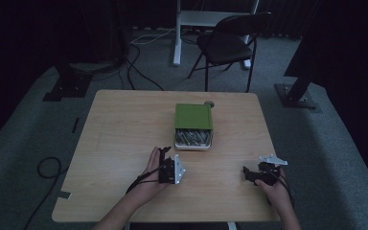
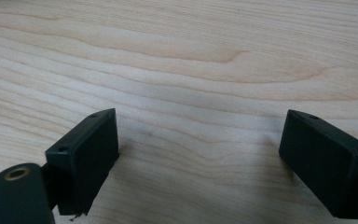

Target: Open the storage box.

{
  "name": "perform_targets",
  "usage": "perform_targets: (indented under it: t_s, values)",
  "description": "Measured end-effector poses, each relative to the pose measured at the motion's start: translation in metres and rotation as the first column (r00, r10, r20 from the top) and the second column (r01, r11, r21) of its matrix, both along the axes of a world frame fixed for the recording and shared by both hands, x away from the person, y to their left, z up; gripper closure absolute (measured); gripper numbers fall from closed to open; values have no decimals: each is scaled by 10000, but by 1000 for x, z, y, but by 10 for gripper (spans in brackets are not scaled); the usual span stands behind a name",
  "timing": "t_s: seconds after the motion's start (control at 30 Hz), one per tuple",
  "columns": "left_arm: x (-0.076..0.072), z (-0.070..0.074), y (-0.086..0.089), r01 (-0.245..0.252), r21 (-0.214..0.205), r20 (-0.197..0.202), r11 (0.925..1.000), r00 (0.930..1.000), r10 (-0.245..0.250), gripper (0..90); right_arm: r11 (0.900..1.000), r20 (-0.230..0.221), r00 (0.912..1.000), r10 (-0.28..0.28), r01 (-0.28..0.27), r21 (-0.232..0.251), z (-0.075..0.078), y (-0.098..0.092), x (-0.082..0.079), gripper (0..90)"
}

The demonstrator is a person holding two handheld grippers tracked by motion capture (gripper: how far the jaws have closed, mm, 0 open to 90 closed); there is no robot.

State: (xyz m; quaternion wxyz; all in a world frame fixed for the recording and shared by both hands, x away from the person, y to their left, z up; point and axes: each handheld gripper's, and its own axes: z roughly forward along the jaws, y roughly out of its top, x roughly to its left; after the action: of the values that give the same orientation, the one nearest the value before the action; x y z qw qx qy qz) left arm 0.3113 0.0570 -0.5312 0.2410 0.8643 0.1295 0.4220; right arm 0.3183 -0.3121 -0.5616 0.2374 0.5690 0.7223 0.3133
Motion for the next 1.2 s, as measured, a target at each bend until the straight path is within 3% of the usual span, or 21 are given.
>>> perform_targets:
  t_s: [0.13,0.33,0.37,0.4,0.43,0.47,0.53,0.63,0.67,0.77,0.8,0.9,0.93,0.97,1.03,1.07,1.2]
  values:
    - [2,-2,-5,155,216,28,9996,9999,-156,149,10000,0,10000,1,-1,-3,0,0,0,113]
    - [5,-3,-15,500,797,441,9956,9976,-536,155,10000,-1,10000,0,0,-2,0,0,0,113]
    - [5,-3,-18,786,1150,577,9903,9947,-857,155,10000,-1,10000,3,-3,-3,0,0,0,113]
    - [5,-3,-18,786,1150,577,9903,9947,-857,155,10000,-1,10000,3,-3,-3,0,0,0,113]
    - [6,-4,-21,1087,1446,801,9835,9894,-1212,155,10000,-1,10000,1,-1,-3,0,0,0,113]
    - [7,-4,-22,1190,1638,735,9793,9885,-1324,155,10000,-1,10000,1,-1,-6,0,0,0,113]
    - [9,-5,-25,1493,1598,640,9758,9848,-1612,155,10000,-1,10000,1,-1,-5,0,0,0,113]
    - [11,-4,-26,1288,1869,791,9739,9862,-1456,211,10000,1,10000,1,-1,-5,0,0,0,113]
    - [14,-3,-28,1172,1904,1005,9747,9853,-1381,215,10000,2,10000,2,-2,-4,0,0,0,113]
    - [16,-3,-29,1175,1944,949,9739,9859,-1379,248,10000,2,10000,3,-3,-1,0,0,0,113]
    - [18,-3,-30,1170,2186,1179,9688,9823,-1453,269,10000,2,10000,0,0,1,0,0,0,113]
    - [22,-4,-31,1340,2231,1205,9655,9791,-1638,342,10000,1,10000,0,0,-1,0,0,0,113]
    - [24,-5,-32,1333,2566,1391,9573,9750,-1730,386,10000,0,10000,1,-1,-1,0,0,0,113]
    - [24,-5,-32,1333,2566,1391,9573,9750,-1730,445,10000,0,10000,1,-1,0,0,0,0,113]
    - [26,-6,-33,1288,2489,1238,9599,9788,-1634,469,10000,0,10000,1,-1,-1,0,0,0,113]
    - [27,-7,-34,1117,2715,1259,9559,9806,-1503,493,10000,0,10000,0,0,0,0,0,0,113]
    - [32,-9,-35,973,2615,1215,9603,9837,-1328,495,10000,-2,10000,-1,1,1,0,0,0,113]
